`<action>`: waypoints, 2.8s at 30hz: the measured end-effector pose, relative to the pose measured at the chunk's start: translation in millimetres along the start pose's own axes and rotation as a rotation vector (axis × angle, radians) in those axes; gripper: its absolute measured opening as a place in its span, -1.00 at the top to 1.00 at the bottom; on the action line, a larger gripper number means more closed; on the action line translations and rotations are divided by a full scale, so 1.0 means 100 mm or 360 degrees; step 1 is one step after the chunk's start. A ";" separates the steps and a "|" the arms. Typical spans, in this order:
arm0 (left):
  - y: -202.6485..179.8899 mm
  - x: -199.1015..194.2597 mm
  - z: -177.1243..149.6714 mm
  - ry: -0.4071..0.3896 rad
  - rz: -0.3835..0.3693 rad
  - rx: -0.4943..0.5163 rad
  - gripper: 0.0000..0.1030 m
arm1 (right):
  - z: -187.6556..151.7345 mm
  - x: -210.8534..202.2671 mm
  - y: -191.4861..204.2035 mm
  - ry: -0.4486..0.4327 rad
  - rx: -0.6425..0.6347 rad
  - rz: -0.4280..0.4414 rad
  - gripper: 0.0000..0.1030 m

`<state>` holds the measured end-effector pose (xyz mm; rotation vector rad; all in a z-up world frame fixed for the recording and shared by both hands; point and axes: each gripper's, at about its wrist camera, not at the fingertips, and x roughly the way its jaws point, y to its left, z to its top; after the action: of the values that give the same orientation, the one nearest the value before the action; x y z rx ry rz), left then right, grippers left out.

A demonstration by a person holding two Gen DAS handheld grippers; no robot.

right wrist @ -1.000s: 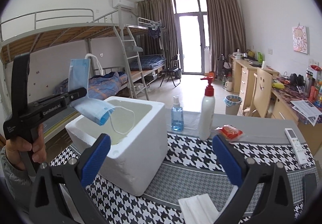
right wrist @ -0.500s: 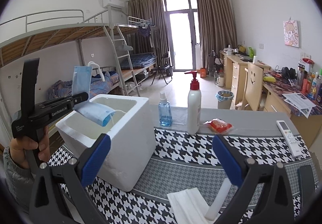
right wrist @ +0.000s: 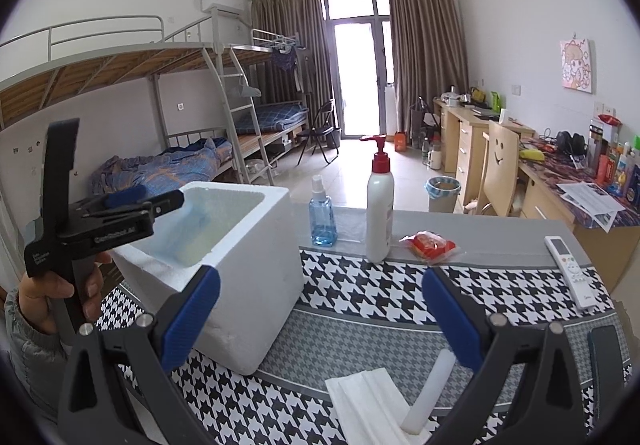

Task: Organize soft objects
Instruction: 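Lower the blue face mask into the foam box and open the left tool, then withdraw both tools from the foam box toward the white cloth and foam tube, then move both tools down toward the white folded cloth and white foam tube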

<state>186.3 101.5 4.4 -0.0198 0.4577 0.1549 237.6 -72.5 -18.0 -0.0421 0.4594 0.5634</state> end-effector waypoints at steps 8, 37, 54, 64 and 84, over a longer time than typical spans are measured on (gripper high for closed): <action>0.04 -0.09 0.04 -0.0079 0.0048 -0.0031 -0.98 | -0.01 -0.02 -0.02 -0.0008 0.0006 -0.0003 -0.98; -0.36 -0.84 -0.11 -0.0288 -0.0120 0.0011 -0.98 | -0.10 -0.49 -0.03 -0.0137 -0.0031 -0.0001 -0.98; -0.52 -1.09 -0.24 -0.0313 -0.0171 0.0018 -0.98 | -0.26 -0.81 0.00 -0.0195 -0.0055 -0.0005 -0.98; -0.56 -1.15 -0.37 -0.0302 -0.0201 -0.0020 -0.98 | -0.39 -0.91 -0.07 -0.0212 -0.0041 -0.0029 -0.98; -0.67 -1.10 -0.57 -0.0266 -0.0196 -0.0007 -0.98 | -0.53 -0.93 -0.06 -0.0194 -0.0044 -0.0023 -0.98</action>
<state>74.0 16.7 1.3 -0.0389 0.2882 0.0361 149.9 -133.5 -26.4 -0.0374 0.3325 0.5550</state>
